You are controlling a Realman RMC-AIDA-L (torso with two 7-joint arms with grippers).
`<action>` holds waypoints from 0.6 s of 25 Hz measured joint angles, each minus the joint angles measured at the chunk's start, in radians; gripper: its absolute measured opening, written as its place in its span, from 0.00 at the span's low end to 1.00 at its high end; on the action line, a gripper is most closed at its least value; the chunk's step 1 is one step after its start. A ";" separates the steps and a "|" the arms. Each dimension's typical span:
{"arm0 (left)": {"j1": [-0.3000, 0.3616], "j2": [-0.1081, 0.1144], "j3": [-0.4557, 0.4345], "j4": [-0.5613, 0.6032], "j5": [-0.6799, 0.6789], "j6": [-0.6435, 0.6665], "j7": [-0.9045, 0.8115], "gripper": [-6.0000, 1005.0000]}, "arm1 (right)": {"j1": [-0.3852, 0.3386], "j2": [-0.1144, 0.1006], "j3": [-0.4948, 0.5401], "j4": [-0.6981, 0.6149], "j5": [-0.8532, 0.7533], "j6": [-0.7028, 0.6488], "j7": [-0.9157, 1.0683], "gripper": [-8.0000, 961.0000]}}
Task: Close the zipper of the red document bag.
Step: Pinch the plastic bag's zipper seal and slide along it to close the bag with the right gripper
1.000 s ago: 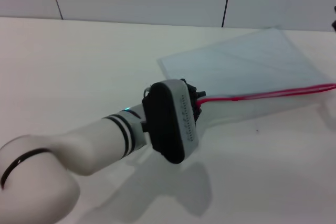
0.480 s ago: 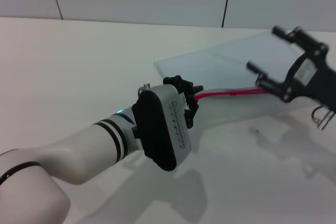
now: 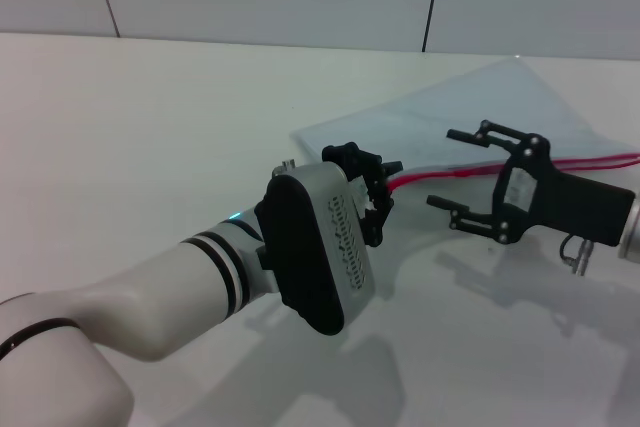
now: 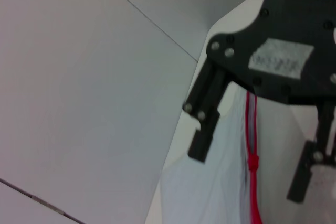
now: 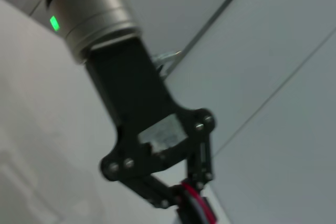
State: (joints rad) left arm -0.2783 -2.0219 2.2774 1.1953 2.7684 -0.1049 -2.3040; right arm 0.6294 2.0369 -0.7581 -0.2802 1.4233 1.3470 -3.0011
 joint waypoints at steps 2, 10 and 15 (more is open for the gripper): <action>0.001 0.001 0.000 0.000 0.000 0.000 0.000 0.06 | 0.010 0.000 -0.024 -0.002 -0.002 -0.012 -0.001 0.76; 0.008 0.002 0.005 0.005 0.000 -0.001 0.000 0.06 | 0.011 -0.002 -0.045 -0.008 -0.006 -0.025 -0.001 0.68; 0.013 0.003 0.005 0.008 0.000 -0.001 0.015 0.06 | 0.007 -0.003 -0.046 -0.017 -0.006 -0.034 -0.001 0.42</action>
State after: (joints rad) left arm -0.2655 -2.0191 2.2826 1.2031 2.7688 -0.1059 -2.2887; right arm 0.6367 2.0340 -0.8038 -0.2977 1.4170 1.3128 -3.0021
